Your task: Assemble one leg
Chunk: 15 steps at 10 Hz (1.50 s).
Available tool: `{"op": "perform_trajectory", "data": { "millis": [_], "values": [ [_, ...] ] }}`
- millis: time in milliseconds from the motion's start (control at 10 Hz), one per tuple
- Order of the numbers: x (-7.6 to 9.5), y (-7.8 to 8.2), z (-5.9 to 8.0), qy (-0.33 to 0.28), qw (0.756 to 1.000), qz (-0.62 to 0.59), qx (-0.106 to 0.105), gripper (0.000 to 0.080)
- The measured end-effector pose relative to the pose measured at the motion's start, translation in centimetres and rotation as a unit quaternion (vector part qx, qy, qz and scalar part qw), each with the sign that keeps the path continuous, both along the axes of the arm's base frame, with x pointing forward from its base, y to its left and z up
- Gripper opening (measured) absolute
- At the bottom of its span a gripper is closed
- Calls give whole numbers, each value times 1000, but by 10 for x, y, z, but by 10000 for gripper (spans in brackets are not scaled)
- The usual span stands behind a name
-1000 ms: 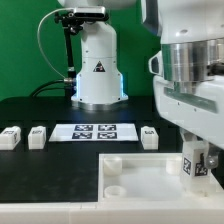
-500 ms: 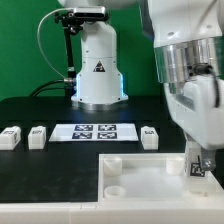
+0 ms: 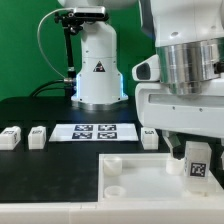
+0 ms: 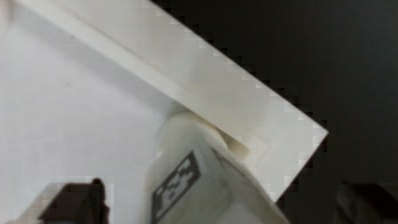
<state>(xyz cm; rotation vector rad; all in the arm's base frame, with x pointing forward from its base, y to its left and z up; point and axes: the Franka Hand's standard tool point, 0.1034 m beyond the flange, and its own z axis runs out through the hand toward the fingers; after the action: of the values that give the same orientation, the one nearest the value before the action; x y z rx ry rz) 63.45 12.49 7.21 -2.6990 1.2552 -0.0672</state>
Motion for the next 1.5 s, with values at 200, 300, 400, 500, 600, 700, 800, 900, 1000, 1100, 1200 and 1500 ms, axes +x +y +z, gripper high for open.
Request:
{"op": "perform_trajectory", "data": {
  "millis": [200,300,400,500,600,700,800,900,1000,1100,1200,1500],
  "values": [
    [4,-2,4,-15,983,179,-44,649],
    [6,1,6,-20,978,201,-51,649],
    [5,1,5,-17,983,177,-45,519],
    [5,1,5,-17,983,177,-44,519],
    [5,1,5,-14,987,153,-42,343],
    [3,-2,3,-4,995,91,-36,343],
    [3,-2,3,2,999,34,-28,303],
    [5,-7,5,11,998,-69,-5,303],
    [5,-8,4,22,984,-178,18,303],
    [5,-7,2,32,963,-266,38,302],
    [5,-7,2,41,945,-320,50,302],
    [4,-7,1,38,956,-288,45,300]
  ]
}}
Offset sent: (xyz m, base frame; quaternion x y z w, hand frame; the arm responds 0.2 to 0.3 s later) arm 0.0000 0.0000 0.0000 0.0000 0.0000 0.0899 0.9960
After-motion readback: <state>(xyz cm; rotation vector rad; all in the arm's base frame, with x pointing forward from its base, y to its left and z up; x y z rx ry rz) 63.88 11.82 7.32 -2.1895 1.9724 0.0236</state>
